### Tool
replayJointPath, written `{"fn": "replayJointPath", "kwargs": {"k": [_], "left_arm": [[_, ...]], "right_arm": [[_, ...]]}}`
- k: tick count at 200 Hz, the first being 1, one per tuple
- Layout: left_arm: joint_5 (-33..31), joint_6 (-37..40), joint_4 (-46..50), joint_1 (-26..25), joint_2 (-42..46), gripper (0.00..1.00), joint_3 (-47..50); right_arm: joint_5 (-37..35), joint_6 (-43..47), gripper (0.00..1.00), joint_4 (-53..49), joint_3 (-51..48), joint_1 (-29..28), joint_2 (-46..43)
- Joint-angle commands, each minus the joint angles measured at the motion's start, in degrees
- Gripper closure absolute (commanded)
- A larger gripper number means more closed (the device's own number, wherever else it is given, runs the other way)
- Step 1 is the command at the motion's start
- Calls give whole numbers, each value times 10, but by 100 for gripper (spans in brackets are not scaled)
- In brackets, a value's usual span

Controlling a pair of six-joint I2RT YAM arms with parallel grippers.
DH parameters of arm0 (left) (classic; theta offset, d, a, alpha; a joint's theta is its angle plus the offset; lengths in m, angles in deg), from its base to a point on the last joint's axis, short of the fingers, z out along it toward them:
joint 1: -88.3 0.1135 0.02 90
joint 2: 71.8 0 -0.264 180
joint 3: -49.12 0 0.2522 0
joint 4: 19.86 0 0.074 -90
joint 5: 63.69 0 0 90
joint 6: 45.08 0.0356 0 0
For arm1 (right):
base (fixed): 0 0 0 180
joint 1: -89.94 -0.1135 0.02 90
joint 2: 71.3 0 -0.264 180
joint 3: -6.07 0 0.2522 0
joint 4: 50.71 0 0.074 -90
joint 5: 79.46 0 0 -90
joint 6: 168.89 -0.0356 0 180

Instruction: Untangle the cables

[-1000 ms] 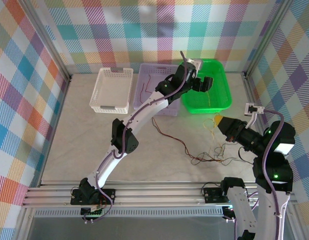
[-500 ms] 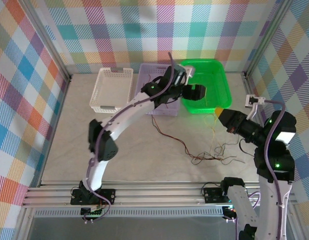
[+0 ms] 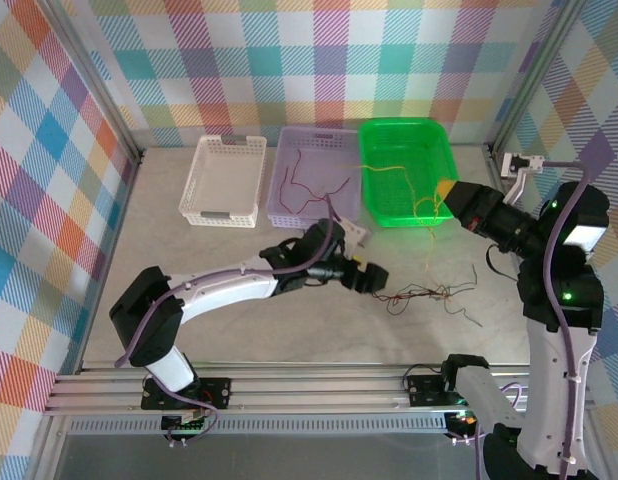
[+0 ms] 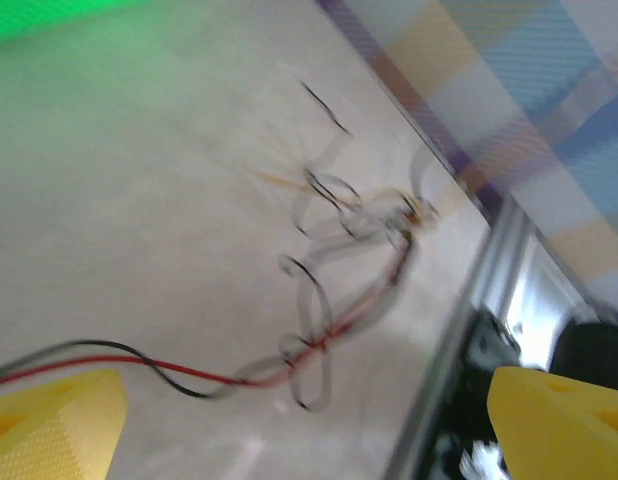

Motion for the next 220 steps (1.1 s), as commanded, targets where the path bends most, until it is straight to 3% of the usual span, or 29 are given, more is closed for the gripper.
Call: {"fn": "replayJointPath", "kwargs": {"k": [1,41,101,121,220], "left_arm": [[27,79,-21,-52,5,7,2],[-25,153,48,-93,-47,6,-32],[-225,242,89,-99,-87,4,-78],[-254,261,75,-100,-96,3,-87],[-193,306,70,-99,-171,3,-136]], "right_arm": [[17,-19,100,21,31,-5,9],[46,-47,100,38,31,-4,15],[62,-58,100,26,52,-4,5],[66,-61,100,27,51,-4,3],[83,-80,100,36,62,-5,1]]}}
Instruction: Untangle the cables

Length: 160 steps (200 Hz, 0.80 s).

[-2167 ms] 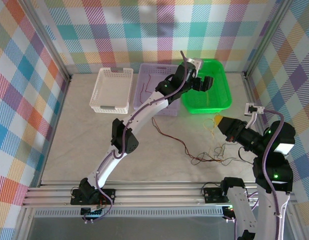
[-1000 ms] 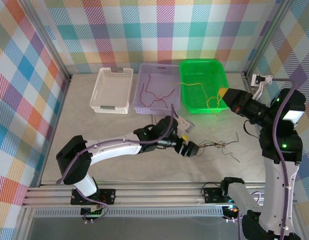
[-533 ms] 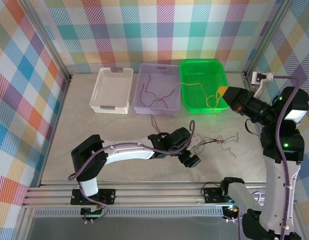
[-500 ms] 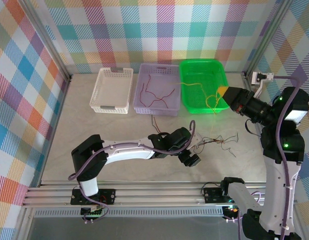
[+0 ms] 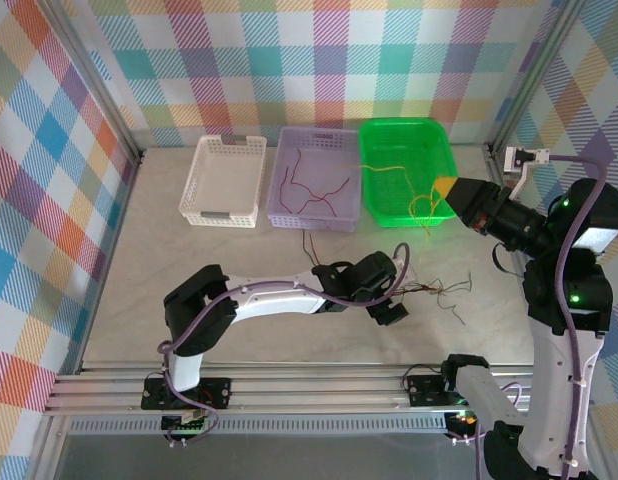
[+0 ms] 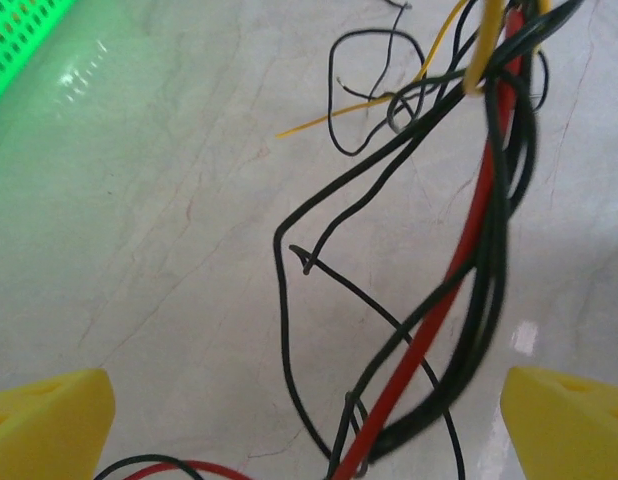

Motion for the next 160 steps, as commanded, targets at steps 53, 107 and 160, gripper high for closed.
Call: {"fn": "replayJointPath", "kwargs": {"k": [53,107,160], "left_arm": [[53,19,10,5,-23,43,-22],[21,-2,14,12,48,100,52],[-66,-80,78,7,182,100,142]], "right_arm": [[-2,1,100,3,39,-4,-6],[-88,50,100,-37,74,-5,14],[-165,76,100,-39,129,-3,67]]}}
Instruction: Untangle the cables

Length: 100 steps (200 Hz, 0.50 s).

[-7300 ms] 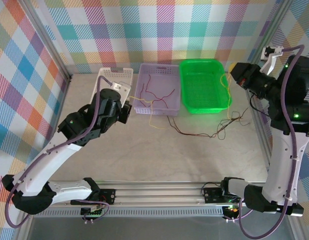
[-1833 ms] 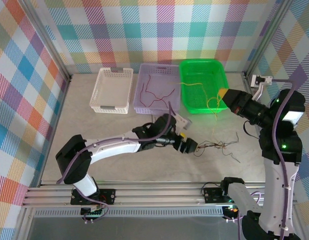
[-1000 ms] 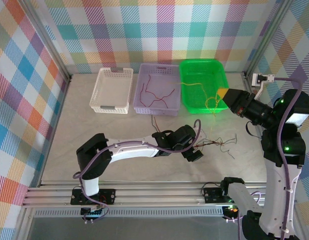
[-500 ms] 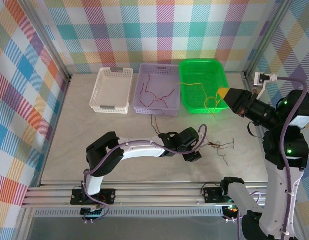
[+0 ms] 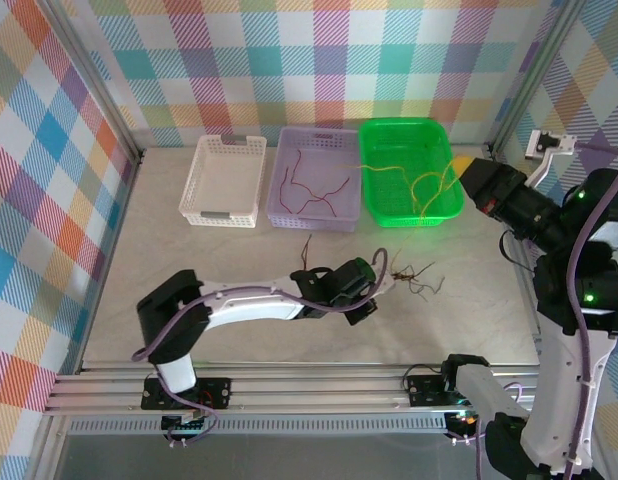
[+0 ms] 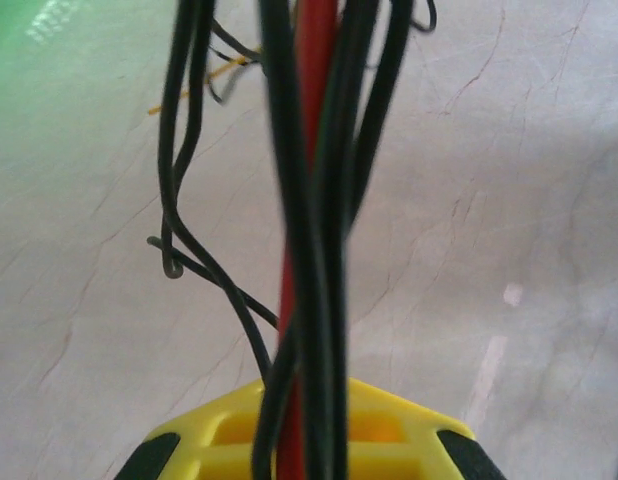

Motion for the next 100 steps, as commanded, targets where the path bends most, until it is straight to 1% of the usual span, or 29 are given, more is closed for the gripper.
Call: {"fn": "replayJointPath", "kwargs": {"k": [1,14,27,51,77,90,100], "left_arm": [[-63,-50,53,-2,77,100,29],[-102,-79,112,-4,113,100,41],[-121,-108,165,-4,148,100,49],[-158,-153,294,-8,203,100,44],[-169,-177,398,-9,265,100,57],[-170,-177,441,-9,290,100,60],[-183,-178,465,-10,310,100,65]], "right_arm": [[-49,29,100,1,37,-3,29],[-64,39,100,-6,63,-3,51],[-73,45,100,-6,88,-4,74],[-101,65,100,-34,161,-4,120],[-133,72,100,-44,233,-3,154],[-138,71,100,-56,276,-4,175],[-139,68,100,-64,305,-3,191]]}}
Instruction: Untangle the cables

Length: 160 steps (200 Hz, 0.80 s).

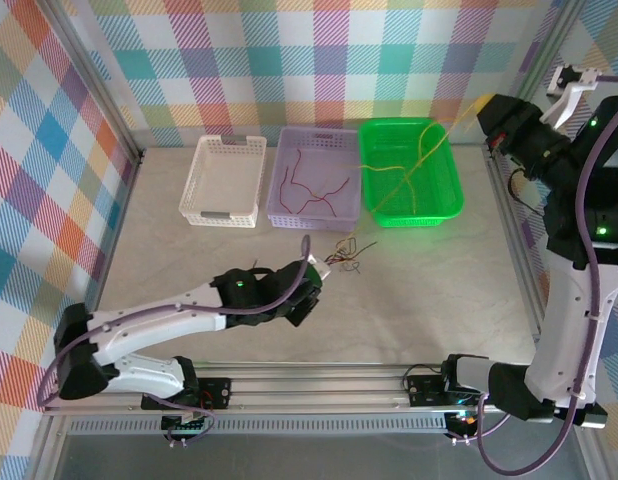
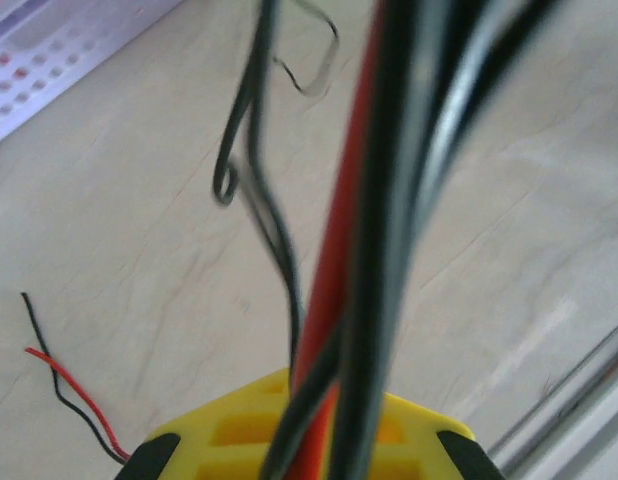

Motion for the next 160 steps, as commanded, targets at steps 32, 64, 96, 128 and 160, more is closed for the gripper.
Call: {"fn": "replayJointPath", "kwargs": {"k": [32,64,96,128,160], "left_arm": [[-71,-16,178,-4,82,100,33],[-103,-27,183,11,89,100,34],[-136,-48,195,74,81,100,30],[-159,-61,202,133,88,100,29],[-212,-60,196,148,115,100,24]], "right_arm": [[-30,11,100,-48,190,-4,75],[-58,13,100,-76,303,-3,117],[-137,20,100,-93,317,-4,106],[-143,26,100,-60,264,-3,80],[-179,24,100,-63,247,-4,72]]}}
